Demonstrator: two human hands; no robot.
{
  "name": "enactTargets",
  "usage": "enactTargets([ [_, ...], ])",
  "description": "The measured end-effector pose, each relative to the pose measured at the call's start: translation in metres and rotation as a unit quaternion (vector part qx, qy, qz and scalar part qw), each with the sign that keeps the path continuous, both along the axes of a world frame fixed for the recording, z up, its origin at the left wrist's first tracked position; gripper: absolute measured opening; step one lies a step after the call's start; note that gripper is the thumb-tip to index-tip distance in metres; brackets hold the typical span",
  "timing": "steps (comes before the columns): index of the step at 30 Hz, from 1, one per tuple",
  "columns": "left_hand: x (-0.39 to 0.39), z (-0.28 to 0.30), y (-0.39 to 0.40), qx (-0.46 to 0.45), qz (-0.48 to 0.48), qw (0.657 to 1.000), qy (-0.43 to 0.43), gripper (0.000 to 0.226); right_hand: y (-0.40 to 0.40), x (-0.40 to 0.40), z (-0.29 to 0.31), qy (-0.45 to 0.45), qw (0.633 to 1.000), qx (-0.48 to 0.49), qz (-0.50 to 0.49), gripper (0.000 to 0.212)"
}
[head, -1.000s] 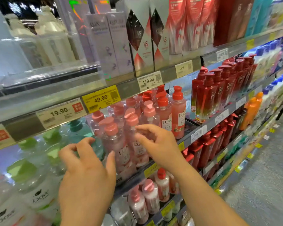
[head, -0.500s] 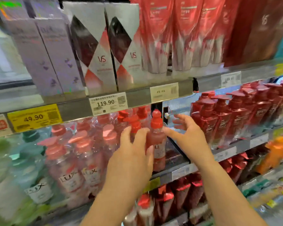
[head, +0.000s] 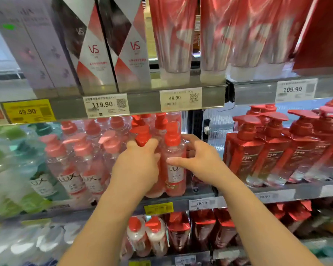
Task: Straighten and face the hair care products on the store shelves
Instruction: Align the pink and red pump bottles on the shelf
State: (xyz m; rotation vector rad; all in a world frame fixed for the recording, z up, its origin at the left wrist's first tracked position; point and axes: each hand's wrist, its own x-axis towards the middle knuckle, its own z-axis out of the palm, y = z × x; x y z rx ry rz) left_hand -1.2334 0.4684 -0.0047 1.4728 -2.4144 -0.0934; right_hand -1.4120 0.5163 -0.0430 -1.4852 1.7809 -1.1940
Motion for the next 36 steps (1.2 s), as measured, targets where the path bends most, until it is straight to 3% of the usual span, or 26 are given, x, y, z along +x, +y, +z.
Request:
enactTargets([
  [7,0.010,0.006,0.013,-0.033,0.006,0.999,-0.033,0.048,0.008,0.001,0.002,0.008,1.000,0.009,0.011,0.097],
  [13,0.005,0.003,0.003,0.005,0.020,0.999,-0.043,0.043,0.017,0.012,-0.004,0.020,1.000,0.008,0.000,0.081],
  [17,0.006,0.006,0.013,0.015,0.022,0.999,-0.032,0.049,0.030,0.014,-0.010,-0.009,0.999,0.031,0.002,0.089],
  [21,0.010,0.009,0.057,-0.002,0.031,0.999,-0.013,0.051,0.064,0.008,-0.019,-0.005,0.999,0.034,-0.027,0.070],
  [24,0.006,0.006,0.097,-0.050,-0.062,0.996,0.039,0.046,0.097,0.001,-0.030,-0.018,0.996,0.051,-0.072,0.052],
  [27,-0.015,-0.004,0.114,-0.012,-0.140,0.989,0.051,0.044,0.137,-0.008,-0.043,-0.049,0.990,0.066,-0.111,0.040],
  [33,-0.070,-0.023,0.155,0.029,-0.197,0.978,0.062,0.039,0.207,-0.048,-0.052,-0.054,0.979,0.078,-0.178,0.030],
  [36,-0.098,-0.026,0.168,0.002,-0.203,0.978,0.052,0.040,0.223,-0.082,-0.048,-0.056,0.978,0.054,-0.192,0.024],
])
